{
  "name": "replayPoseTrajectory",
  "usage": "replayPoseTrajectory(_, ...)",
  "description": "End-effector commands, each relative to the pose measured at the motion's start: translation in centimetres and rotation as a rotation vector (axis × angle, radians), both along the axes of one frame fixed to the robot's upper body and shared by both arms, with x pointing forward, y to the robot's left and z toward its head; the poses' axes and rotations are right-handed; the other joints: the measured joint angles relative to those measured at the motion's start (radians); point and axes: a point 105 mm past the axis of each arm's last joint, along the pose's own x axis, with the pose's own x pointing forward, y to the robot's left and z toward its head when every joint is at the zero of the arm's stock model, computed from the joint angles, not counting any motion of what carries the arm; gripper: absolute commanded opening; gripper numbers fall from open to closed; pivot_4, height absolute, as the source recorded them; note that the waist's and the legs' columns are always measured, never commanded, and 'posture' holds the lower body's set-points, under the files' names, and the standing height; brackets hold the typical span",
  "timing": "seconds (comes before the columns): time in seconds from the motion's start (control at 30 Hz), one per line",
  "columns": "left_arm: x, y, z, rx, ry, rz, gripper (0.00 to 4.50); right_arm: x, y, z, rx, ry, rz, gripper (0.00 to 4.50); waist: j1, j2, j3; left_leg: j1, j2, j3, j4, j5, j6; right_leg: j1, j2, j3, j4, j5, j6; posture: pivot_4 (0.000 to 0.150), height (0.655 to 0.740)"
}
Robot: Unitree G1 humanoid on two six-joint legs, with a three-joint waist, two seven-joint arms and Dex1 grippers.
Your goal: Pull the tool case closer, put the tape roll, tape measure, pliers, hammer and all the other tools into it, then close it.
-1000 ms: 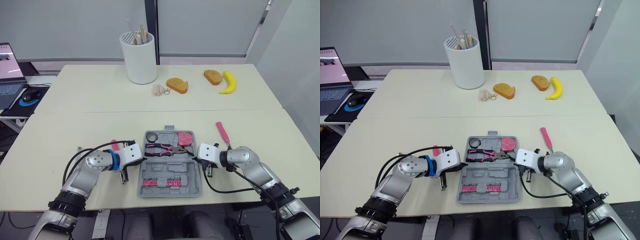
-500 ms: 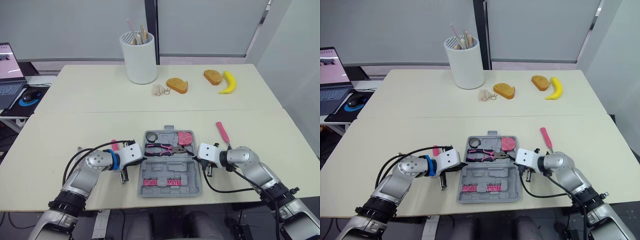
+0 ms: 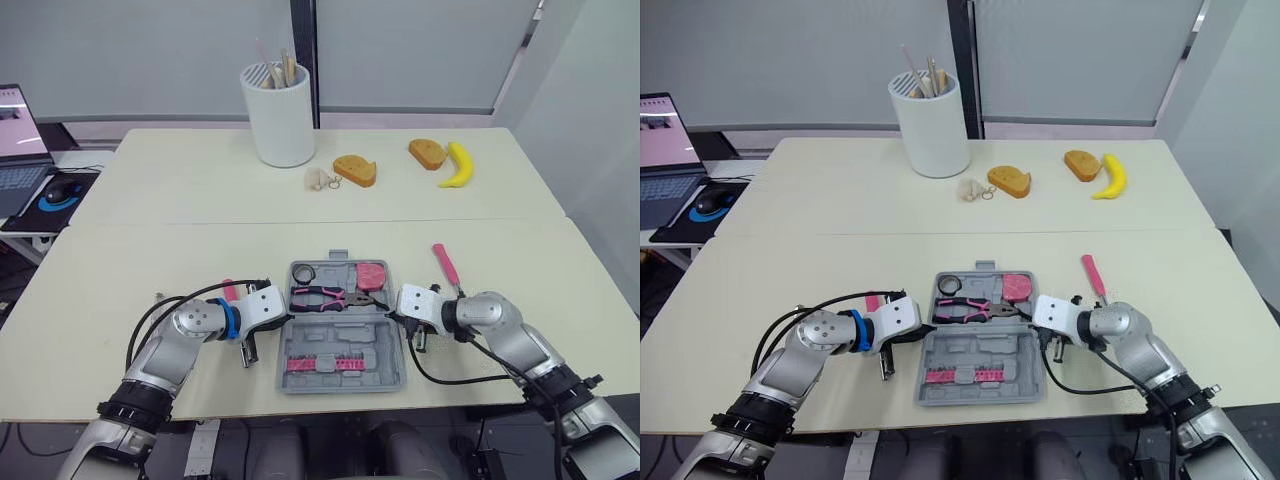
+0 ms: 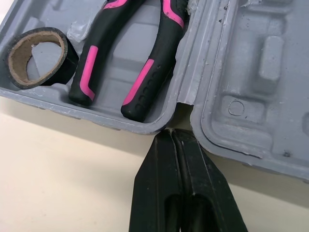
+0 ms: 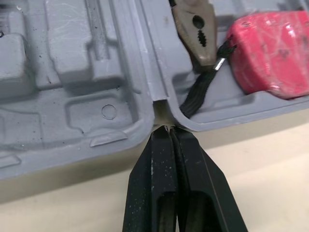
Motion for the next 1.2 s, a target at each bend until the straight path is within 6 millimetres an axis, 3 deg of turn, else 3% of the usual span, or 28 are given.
replayPoseTrajectory(0.03, 0.7, 1.7, 3.8, -0.052, -0.094, 0.022, 0.02, -0.2, -1.8, 2.6, 0.014, -0.086, -0.025, 0.0, 0.0, -0.001, 0.0, -0.001, 0.0, 0.0, 0.0, 0.0, 0.0, 0.0, 0.0, 0.0, 0.0, 0.0, 0.0, 0.15, 0.74)
replayPoseTrajectory(0.2, -0.2, 4.9, 7.1, -0.157, -0.088, 0.081, 0.02, -1.7, -3.9, 4.9, 0.014, -0.121, -0.026, 0.0, -0.003, -0.001, 0.001, -0.002, 0.001, -0.001, 0.0, 0.0, 0.0, -0.002, 0.0, -0.001, 0.0, 0.0, 0.0, 0.15, 0.74)
replayPoseTrajectory(0.33, -1.4, 9.5, 9.1, -0.191, -0.098, 0.201, 0.02, -3.1, -6.3, 7.2, 0.008, -0.134, -0.032, 0.0, -0.012, -0.001, 0.002, -0.001, 0.001, 0.0, 0.0, 0.0, 0.0, -0.002, -0.004, -0.001, 0.0, 0.0, 0.0, 0.15, 0.74)
replayPoseTrajectory(0.4, -2.5, 12.1, 9.5, -0.201, -0.07, 0.275, 0.38, -3.8, -7.5, 8.5, 0.013, -0.138, -0.039, 0.0, -0.013, 0.0, 0.002, -0.001, 0.001, -0.001, 0.0, 0.0, 0.0, -0.002, -0.004, -0.001, 0.0, -0.001, 0.001, 0.15, 0.74)
replayPoseTrajectory(0.53, -5.4, 17.0, 10.1, -0.23, -0.023, 0.442, 1.54, -4.8, -9.8, 10.7, 0.015, -0.115, -0.077, 0.83, -0.019, 0.0, 0.002, 0.0, 0.002, 0.0, -0.002, 0.0, 0.0, -0.001, -0.005, -0.001, -0.001, -0.002, 0.003, 0.15, 0.74)
replayPoseTrajectory(0.7, -8.9, 21.5, 9.8, -0.22, 0.031, 0.621, 3.0, -6.0, -12.5, 11.6, -0.05, -0.041, -0.106, 1.84, -0.021, -0.001, 0.002, 0.001, 0.001, 0.0, -0.003, 0.0, 0.0, 0.0, -0.006, -0.001, -0.002, -0.004, 0.004, 0.15, 0.74)
replayPoseTrajectory(0.87, -11.0, 23.2, 9.2, -0.233, 0.072, 0.711, 4.49, -6.2, -13.1, 12.9, -0.027, -0.006, -0.117, 3.01, -0.019, -0.001, 0.002, 0.002, 0.001, 0.001, -0.004, 0.0, 0.0, 0.0, -0.007, -0.001, -0.003, -0.004, 0.003, 0.15, 0.74)
replayPoseTrajectory(1.03, -11.8, 24.0, 9.0, -0.277, 0.073, 0.784, 4.5, -6.1, -13.0, 13.3, -0.019, 0.003, -0.107, 4.44, -0.019, -0.001, 0.002, 0.002, 0.002, 0.001, -0.004, 0.0, 0.0, 0.0, -0.008, -0.001, -0.003, -0.005, 0.002, 0.15, 0.74)
replayPoseTrajectory(1.2, -12.6, 24.9, 8.9, -0.274, 0.069, 0.833, 4.5, -6.0, -12.8, 13.4, -0.031, 0.003, -0.085, 4.49, -0.021, -0.001, 0.003, 0.002, 0.002, 0.002, -0.005, 0.0, 0.0, -0.001, -0.008, -0.001, -0.003, -0.005, 0.002, 0.15, 0.74)
